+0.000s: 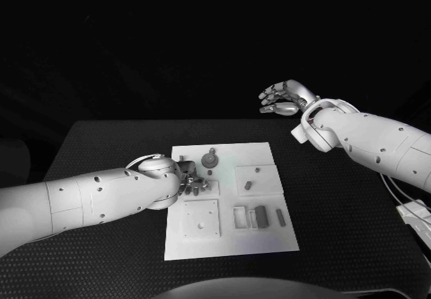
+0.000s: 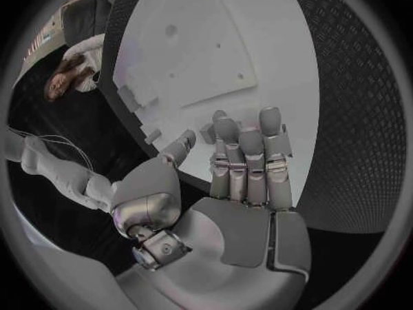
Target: Assemble the parts on the task board
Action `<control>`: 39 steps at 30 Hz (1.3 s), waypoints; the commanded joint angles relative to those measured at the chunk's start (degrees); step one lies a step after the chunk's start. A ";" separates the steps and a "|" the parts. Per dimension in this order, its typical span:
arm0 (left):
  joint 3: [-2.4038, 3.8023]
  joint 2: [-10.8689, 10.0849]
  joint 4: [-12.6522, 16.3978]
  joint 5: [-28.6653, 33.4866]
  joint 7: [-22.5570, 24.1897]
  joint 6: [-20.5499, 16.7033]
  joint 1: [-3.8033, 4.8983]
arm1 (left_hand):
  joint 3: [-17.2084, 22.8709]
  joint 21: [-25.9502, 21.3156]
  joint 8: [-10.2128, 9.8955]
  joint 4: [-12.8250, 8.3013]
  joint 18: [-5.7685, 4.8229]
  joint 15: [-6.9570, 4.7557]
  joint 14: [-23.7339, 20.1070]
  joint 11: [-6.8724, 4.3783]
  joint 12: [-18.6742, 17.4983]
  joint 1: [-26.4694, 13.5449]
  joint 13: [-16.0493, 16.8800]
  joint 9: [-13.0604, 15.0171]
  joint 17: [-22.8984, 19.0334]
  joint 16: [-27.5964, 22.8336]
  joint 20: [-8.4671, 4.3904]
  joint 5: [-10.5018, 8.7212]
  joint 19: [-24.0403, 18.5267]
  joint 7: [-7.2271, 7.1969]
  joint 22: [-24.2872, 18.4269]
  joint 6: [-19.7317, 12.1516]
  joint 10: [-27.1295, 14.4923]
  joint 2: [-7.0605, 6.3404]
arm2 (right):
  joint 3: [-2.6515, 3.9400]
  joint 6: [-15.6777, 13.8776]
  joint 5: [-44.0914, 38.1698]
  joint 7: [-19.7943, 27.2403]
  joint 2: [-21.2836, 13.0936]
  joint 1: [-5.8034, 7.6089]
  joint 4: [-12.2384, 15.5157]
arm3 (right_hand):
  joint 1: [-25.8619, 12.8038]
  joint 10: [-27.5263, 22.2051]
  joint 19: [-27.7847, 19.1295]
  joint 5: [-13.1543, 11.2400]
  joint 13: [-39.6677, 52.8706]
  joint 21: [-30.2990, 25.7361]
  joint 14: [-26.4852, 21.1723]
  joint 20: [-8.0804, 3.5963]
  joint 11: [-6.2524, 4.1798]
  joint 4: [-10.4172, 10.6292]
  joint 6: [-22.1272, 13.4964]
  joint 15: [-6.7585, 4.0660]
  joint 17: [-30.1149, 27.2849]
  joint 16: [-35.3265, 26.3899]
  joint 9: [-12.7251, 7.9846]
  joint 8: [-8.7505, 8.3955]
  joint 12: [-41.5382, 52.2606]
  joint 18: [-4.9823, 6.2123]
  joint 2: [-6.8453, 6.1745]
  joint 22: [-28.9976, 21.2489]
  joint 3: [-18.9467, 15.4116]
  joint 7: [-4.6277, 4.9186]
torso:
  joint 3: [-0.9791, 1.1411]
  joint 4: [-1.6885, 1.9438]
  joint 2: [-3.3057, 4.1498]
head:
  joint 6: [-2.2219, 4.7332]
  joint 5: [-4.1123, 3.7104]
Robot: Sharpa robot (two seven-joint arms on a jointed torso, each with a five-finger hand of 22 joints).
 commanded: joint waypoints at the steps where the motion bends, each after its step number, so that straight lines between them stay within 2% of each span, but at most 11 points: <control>1: -0.06 -0.33 0.27 -0.13 0.42 -0.77 -0.11 | -0.26 -0.31 -0.10 -0.04 0.34 -0.15 -0.29 0.04 -0.11 0.23 0.09 -0.07 0.03 0.16 0.00 -0.15 -0.22 0.03 1.01 -0.45 -0.29 -0.49 | 0.02 0.64 -0.15 0.64 -0.01 -0.04 -0.01 | -0.48 -0.43 -0.49 -0.04 -0.08 0.22 -0.43 0.00 0.10 0.07 -0.46 -0.02 -0.09 -0.37 -0.05 0.23 -0.02 -0.84 -0.04 1.56 -0.35 2.09 | -0.03 -0.01 0.00 | 0.07 0.07; 6: 0.18 -1.79 2.29 1.86 -0.21 0.25 0.17 | -0.24 -0.35 -0.05 -0.53 0.36 -0.17 -0.34 0.02 -0.14 1.02 0.09 -0.01 0.01 0.14 -0.01 -0.15 -0.25 0.01 0.99 -0.47 -0.34 -0.23 | 0.02 0.63 -0.16 0.66 -0.08 -0.07 -0.27 | -0.51 -0.44 -0.52 -0.04 -0.09 0.23 -0.44 0.00 0.11 0.09 -0.48 -0.02 -0.09 -0.37 -0.06 0.23 -0.02 -0.86 -0.05 1.56 -0.36 2.10 | -0.04 0.01 -0.04 | 0.28 0.02; 9: 0.72 -2.24 2.71 2.44 -0.27 0.50 1.28 | -0.40 -0.39 -0.11 -0.77 0.30 -0.14 -0.44 0.08 -0.19 1.26 0.09 -0.01 -0.01 0.10 0.04 -0.16 -0.32 0.07 0.99 -0.62 -0.45 -0.08 | 0.02 0.48 -0.16 0.73 -0.08 -0.09 -0.65 | -0.53 -0.44 -0.53 -0.05 -0.10 0.23 -0.45 0.00 0.11 0.09 -0.49 -0.01 -0.09 -0.37 -0.06 0.23 -0.01 -0.87 -0.06 1.56 -0.36 2.10 | -0.06 0.03 -0.04 | 0.44 0.07; 10: 1.46 -2.34 2.55 3.75 -0.29 0.94 1.59 | -0.45 -0.42 -0.16 -0.87 0.29 -0.14 -0.50 0.11 -0.22 1.35 0.08 -0.02 -0.03 0.06 0.05 -0.15 -0.37 0.10 0.98 -0.72 -0.51 -0.07 | 0.02 0.48 -0.16 0.76 -0.01 -0.10 -0.83 | -0.53 -0.44 -0.54 -0.05 -0.10 0.23 -0.45 0.00 0.11 0.09 -0.49 -0.01 -0.09 -0.37 -0.06 0.23 -0.01 -0.87 -0.06 1.56 -0.36 2.10 | -0.04 0.03 -0.03 | 0.61 0.14; 12: 1.90 -2.71 2.33 6.33 -0.27 1.13 2.28 | -0.58 -0.56 -0.36 -1.28 0.23 -0.14 -0.79 0.25 -0.40 1.73 0.03 -0.08 -0.12 -0.12 0.11 -0.15 -0.60 0.26 0.94 -1.13 -0.87 -0.10 | 0.02 0.53 -0.16 0.77 0.02 -0.11 -0.96 | -0.55 -0.49 -0.56 -0.05 -0.13 0.24 -0.47 0.00 0.13 0.09 -0.51 -0.01 -0.09 -0.37 -0.07 0.24 -0.03 -0.89 -0.09 1.56 -0.37 2.11 | -0.03 -0.02 -0.01 | 0.77 0.28; 17: 2.24 -3.53 0.25 10.32 0.40 1.58 4.76 | -1.11 -2.23 -1.21 -3.07 -0.38 0.50 -3.11 1.33 -2.11 3.04 -0.65 -0.25 -1.11 -2.04 0.71 -0.14 -2.79 1.35 0.36 -3.64 -3.84 0.14 | 0.02 0.59 -0.16 0.77 -0.05 -0.12 -1.04 | -0.56 -0.52 -0.58 -0.04 -0.15 0.25 -0.48 -0.01 0.14 0.10 -0.52 -0.01 -0.09 -0.37 -0.07 0.24 -0.04 -0.90 -0.09 1.56 -0.37 2.11 | 0.01 -0.08 0.07 | 1.29 0.40; 21: 2.99 -3.57 -1.85 13.15 1.04 2.01 5.73 | -1.23 -3.57 -1.55 -3.68 -0.72 1.22 -4.35 1.98 -3.47 3.49 -1.46 -0.26 -1.92 -3.49 1.23 -0.13 -4.10 2.02 -0.29 -5.10 -5.28 -0.15 | 0.02 0.64 -0.16 0.78 -0.04 -0.13 -1.05 | -0.57 -0.54 -0.59 -0.04 -0.16 0.26 -0.48 -0.01 0.15 0.11 -0.53 0.00 -0.09 -0.37 -0.07 0.25 -0.04 -0.91 -0.09 1.56 -0.37 2.11 | -0.01 -0.09 0.07 | 1.73 0.38; 24: 4.08 -2.90 -4.84 13.50 1.32 2.12 5.98 | -1.33 -4.63 -2.00 -4.18 -0.82 1.73 -5.04 2.65 -4.48 3.98 -2.14 -0.31 -2.58 -4.58 1.68 -0.15 -4.74 2.68 -0.89 -6.86 -6.11 -0.26 | 0.02 0.69 -0.16 0.76 -0.09 -0.13 -1.06 | -0.58 -0.54 -0.59 -0.04 -0.16 0.26 -0.49 -0.01 0.15 0.11 -0.53 0.00 -0.09 -0.37 -0.07 0.25 -0.04 -0.92 -0.08 1.56 -0.37 2.12 | -0.02 -0.02 0.06 | 2.14 0.35; 30: 4.18 -0.64 -12.03 10.76 2.57 3.32 6.81 | -1.32 -6.44 -1.76 -4.84 -0.81 2.67 -5.99 3.26 -6.14 5.01 -3.34 -0.03 -3.58 -6.32 2.59 -0.09 -5.63 3.25 -1.97 -8.12 -7.21 0.29 | 0.02 0.79 -0.16 0.76 -0.01 -0.13 -1.09 | -0.58 -0.54 -0.59 -0.04 -0.16 0.26 -0.49 -0.01 0.15 0.11 -0.53 0.00 -0.09 -0.37 -0.07 0.25 -0.04 -0.92 -0.08 1.56 -0.37 2.12 | -0.07 -0.01 0.06 | 2.75 0.43; 34: 4.21 1.31 -16.86 10.26 3.58 3.45 6.85 | -0.41 -9.35 -1.71 -3.59 -0.80 4.33 -7.68 4.26 -9.57 6.43 -5.53 0.13 -5.12 -9.79 4.16 -0.11 -7.54 4.15 -3.83 -9.84 -8.98 -0.73 | 0.02 0.77 -0.16 0.76 0.05 -0.14 -1.11 | -0.58 -0.54 -0.59 -0.04 -0.16 0.26 -0.49 -0.01 0.15 0.11 -0.53 0.00 -0.09 -0.37 -0.07 0.25 -0.04 -0.92 -0.08 1.56 -0.37 2.12 | -0.01 0.03 0.02 | 2.91 0.71; 39: 4.23 4.42 -22.42 7.82 4.54 5.33 6.82 | -0.72 -11.33 -1.82 -3.06 -0.65 5.41 -8.48 5.01 -12.02 7.37 -7.08 0.11 -5.94 -12.18 5.23 -0.11 -8.43 4.85 -5.14 -11.48 -9.75 -1.31 | 0.02 0.85 -0.16 0.77 0.22 -0.18 -1.14 | -0.58 -0.54 -0.60 -0.04 -0.17 0.27 -0.48 -0.01 0.15 0.12 -0.53 0.00 -0.09 -0.36 -0.08 0.25 -0.04 -0.92 -0.07 1.56 -0.37 2.12 | -0.13 -0.02 0.08 | 3.45 0.96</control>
